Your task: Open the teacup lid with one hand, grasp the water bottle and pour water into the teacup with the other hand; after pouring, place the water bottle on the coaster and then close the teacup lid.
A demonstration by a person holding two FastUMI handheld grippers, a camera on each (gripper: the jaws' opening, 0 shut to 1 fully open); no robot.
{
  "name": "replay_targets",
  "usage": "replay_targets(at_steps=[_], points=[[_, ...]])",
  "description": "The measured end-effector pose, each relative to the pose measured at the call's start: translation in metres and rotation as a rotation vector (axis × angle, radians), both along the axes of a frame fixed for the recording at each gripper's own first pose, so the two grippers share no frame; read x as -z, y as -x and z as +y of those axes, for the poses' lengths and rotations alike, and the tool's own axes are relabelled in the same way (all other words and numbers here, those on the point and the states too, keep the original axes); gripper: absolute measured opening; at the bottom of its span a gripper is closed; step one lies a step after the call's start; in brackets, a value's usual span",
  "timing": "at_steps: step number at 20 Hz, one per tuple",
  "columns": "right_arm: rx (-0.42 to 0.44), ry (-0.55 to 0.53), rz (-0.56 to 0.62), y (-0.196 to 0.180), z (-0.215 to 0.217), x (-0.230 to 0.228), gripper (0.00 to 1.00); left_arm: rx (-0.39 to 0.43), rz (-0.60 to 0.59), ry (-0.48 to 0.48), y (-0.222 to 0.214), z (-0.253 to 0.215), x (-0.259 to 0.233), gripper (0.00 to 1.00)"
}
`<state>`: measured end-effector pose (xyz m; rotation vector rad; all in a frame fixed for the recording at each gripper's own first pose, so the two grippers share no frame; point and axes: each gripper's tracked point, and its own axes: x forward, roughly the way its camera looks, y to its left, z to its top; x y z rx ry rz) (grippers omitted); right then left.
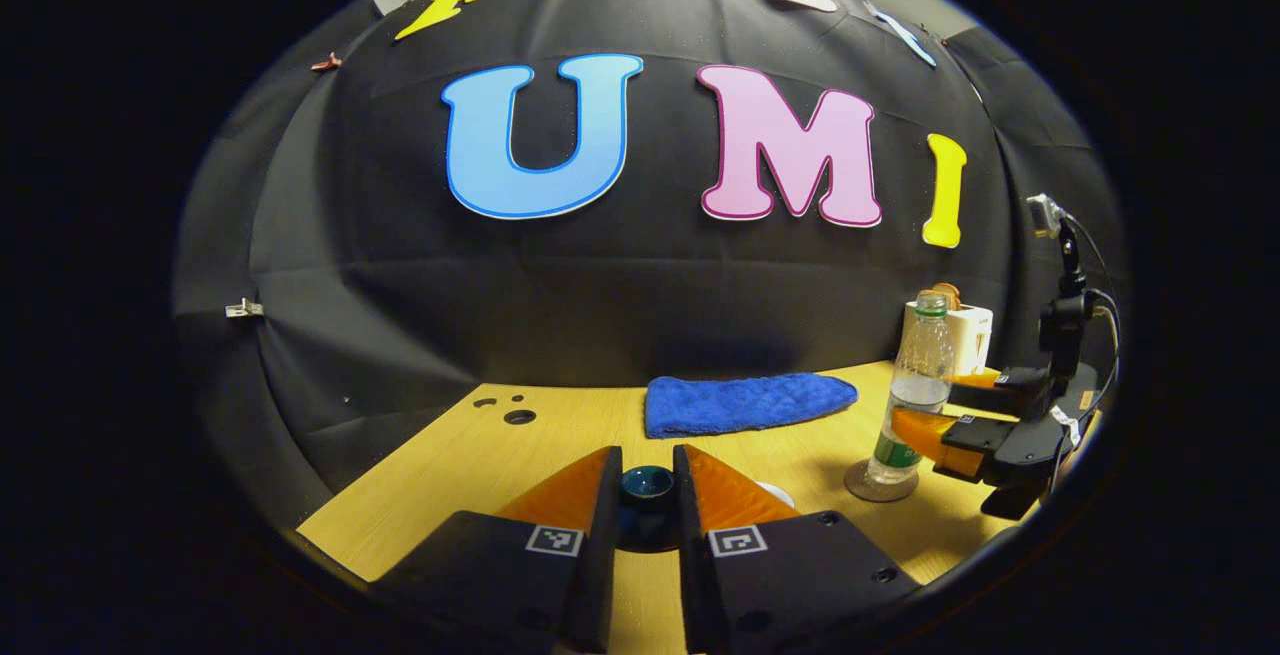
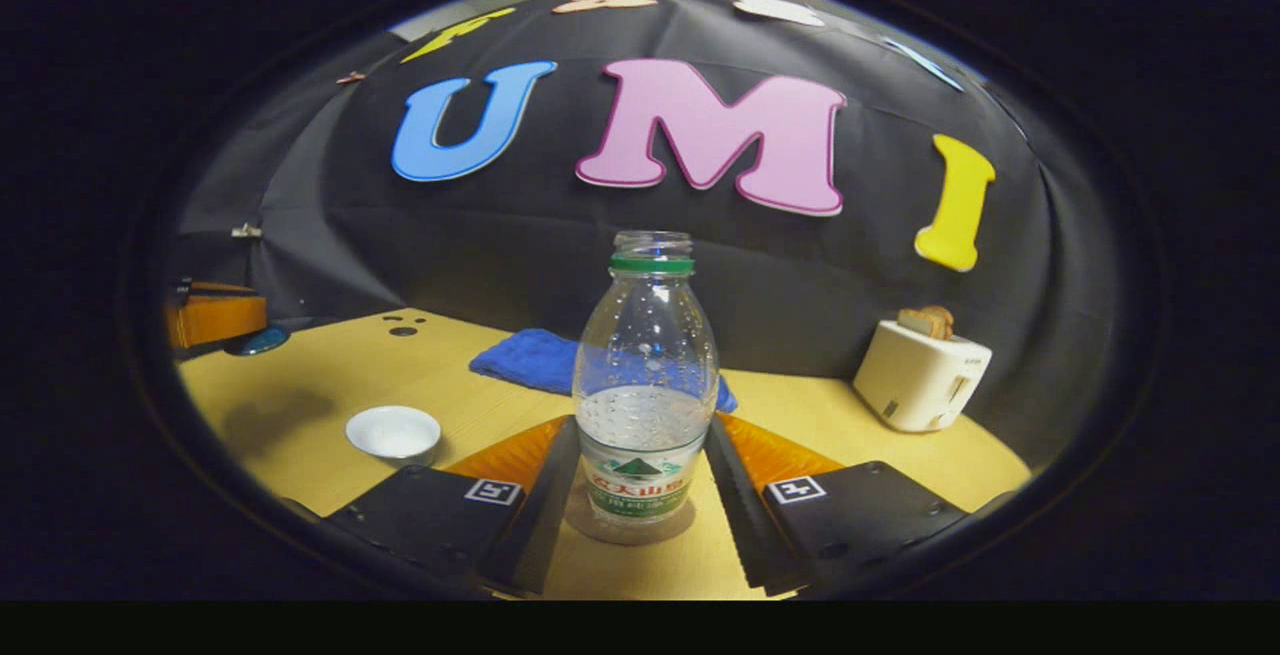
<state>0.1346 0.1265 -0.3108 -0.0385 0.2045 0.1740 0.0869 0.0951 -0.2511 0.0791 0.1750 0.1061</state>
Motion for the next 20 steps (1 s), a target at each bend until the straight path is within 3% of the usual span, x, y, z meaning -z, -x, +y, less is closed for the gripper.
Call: replay_targets(at_steps=[1,5,6,7,9,11,12,13,15,16,20], points=[[0.000,0.062,-0.028,-0.001,-0.003,-0.008,0.74,-0.003,-0.004,-0.001,0.001,0.001,-0.002,0.35],[-0.050,0.423,-0.117,-0.008,-0.006,-0.019,0.74,-0.021,-0.011,0.008,0.007,0.008,-0.005,0.35],[-0.066,0.501,-0.135,-0.010,-0.001,-0.020,0.74,-0.029,-0.010,0.009,0.009,0.012,-0.004,0.31],[-0.086,0.560,-0.146,-0.010,0.004,-0.017,0.74,-0.036,-0.010,0.010,0.010,0.014,-0.004,0.34],[-0.127,0.642,-0.156,-0.010,0.016,-0.012,0.74,-0.054,-0.015,0.007,0.013,0.020,-0.006,0.31],[-0.165,0.721,-0.181,-0.010,0.027,-0.011,0.74,-0.062,-0.016,0.006,0.016,0.023,-0.006,0.34],[-0.177,0.761,-0.193,-0.011,0.030,-0.010,0.70,-0.067,-0.016,0.007,0.016,0.025,-0.004,0.31],[-0.188,0.802,-0.202,-0.011,0.033,-0.008,0.73,-0.069,-0.016,0.010,0.017,0.027,-0.005,0.27],[-0.203,0.892,-0.209,-0.013,0.034,-0.003,0.73,-0.077,-0.015,0.011,0.019,0.030,-0.005,0.27],[-0.211,0.929,-0.213,-0.013,0.035,-0.001,0.73,-0.080,-0.015,0.009,0.021,0.032,-0.004,0.35],[-0.260,1.052,-0.231,-0.012,0.047,0.011,0.73,-0.088,-0.012,0.015,0.023,0.037,-0.001,0.35]])
